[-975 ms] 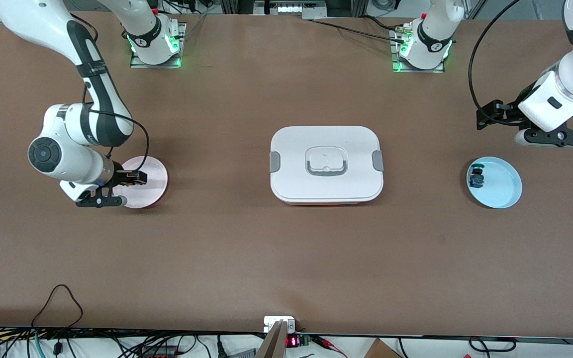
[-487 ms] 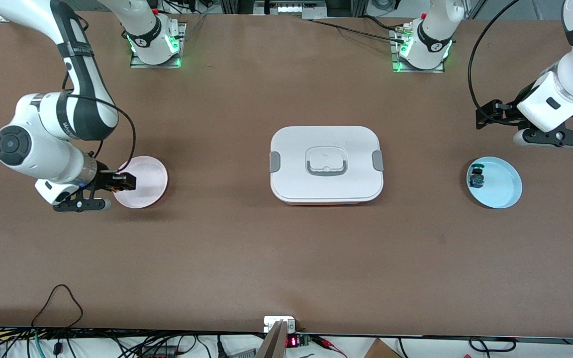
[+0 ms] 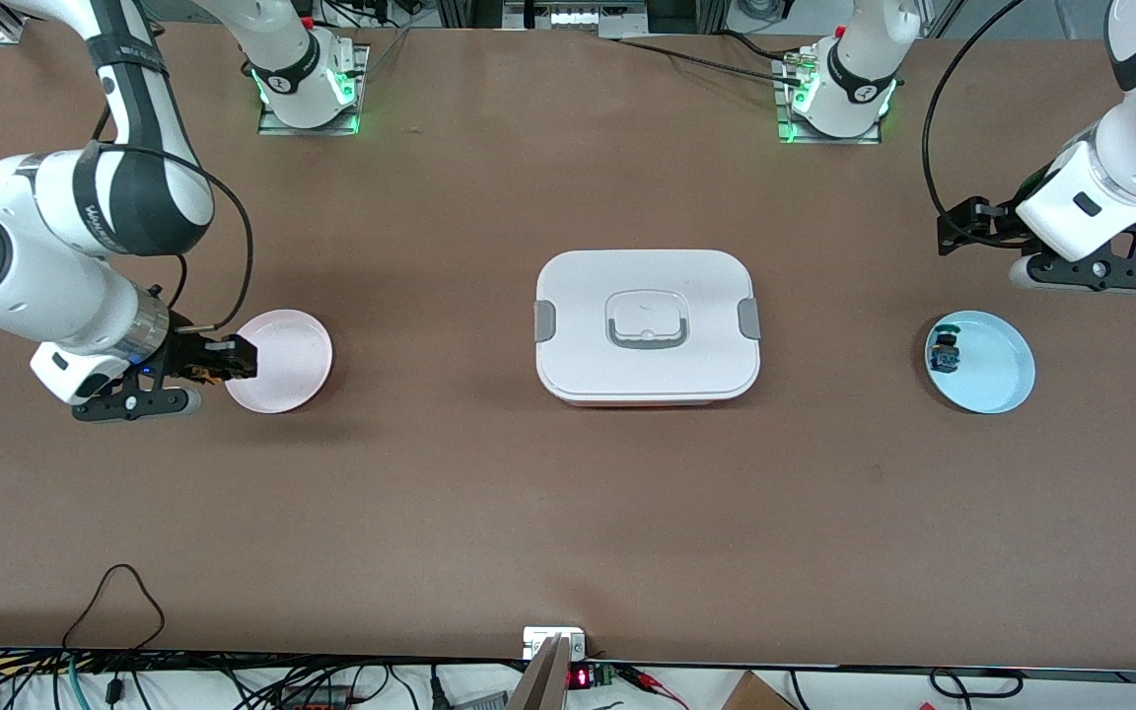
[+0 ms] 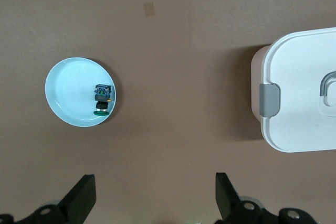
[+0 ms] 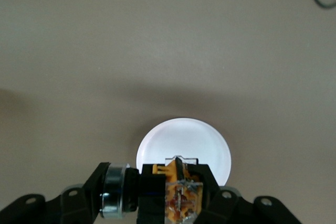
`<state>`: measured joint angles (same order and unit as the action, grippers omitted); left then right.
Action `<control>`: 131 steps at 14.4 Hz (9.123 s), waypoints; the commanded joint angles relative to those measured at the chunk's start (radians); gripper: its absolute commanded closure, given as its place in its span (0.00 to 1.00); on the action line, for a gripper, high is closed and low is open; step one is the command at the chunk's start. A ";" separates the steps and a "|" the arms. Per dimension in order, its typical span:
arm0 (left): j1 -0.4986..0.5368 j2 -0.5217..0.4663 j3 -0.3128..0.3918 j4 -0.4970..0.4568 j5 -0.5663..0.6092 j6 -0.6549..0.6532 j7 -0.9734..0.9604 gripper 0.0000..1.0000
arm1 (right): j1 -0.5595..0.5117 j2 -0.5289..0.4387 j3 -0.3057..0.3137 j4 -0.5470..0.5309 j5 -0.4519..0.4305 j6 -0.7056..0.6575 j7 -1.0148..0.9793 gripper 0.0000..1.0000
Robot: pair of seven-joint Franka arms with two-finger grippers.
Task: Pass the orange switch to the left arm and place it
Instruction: 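Lift the orange switch with the right gripper while the left gripper rises, then carry the switch over the box while the left gripper approaches it, then close the left gripper on the switch and open the right gripper, then carry the switch to the blue plate while the right gripper withdraws, then lower the switch onto the blue plate and open the left gripper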
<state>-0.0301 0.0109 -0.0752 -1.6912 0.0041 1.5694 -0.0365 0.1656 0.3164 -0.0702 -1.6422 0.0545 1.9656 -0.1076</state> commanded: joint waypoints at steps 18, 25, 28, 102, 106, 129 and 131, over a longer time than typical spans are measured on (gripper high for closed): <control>0.005 -0.008 -0.008 0.016 -0.299 -0.236 -0.006 0.00 | 0.046 -0.092 0.075 0.070 0.761 0.061 -0.655 0.99; 0.015 0.015 -0.006 -0.043 -0.873 -0.146 -0.006 0.00 | 0.109 -0.071 0.101 0.061 1.022 0.058 -1.041 1.00; 0.003 0.009 -0.011 -0.160 -1.169 -0.019 -0.005 0.00 | 0.146 -0.062 0.102 0.035 1.184 0.044 -1.217 1.00; 0.127 0.119 -0.403 -0.074 -0.068 0.138 0.455 0.78 | 0.009 -0.079 -0.040 -0.093 0.966 -0.410 -0.676 0.00; 0.185 0.123 -0.403 -0.123 0.132 0.124 0.697 0.78 | 0.011 -0.088 -0.040 -0.056 0.733 -0.367 -0.272 0.00; 0.852 0.443 -0.402 -0.444 0.315 0.989 1.719 0.75 | -0.008 -0.143 -0.022 0.093 -0.114 -0.424 0.118 0.00; 0.860 0.455 -0.400 -0.446 0.315 0.997 1.748 0.74 | -0.037 -0.173 -0.022 0.032 -0.088 -0.378 0.117 0.00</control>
<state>0.8091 0.4517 -0.4603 -2.1515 0.3011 2.5582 1.6725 0.1618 0.1883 -0.0970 -1.5419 -0.0470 1.5414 0.0343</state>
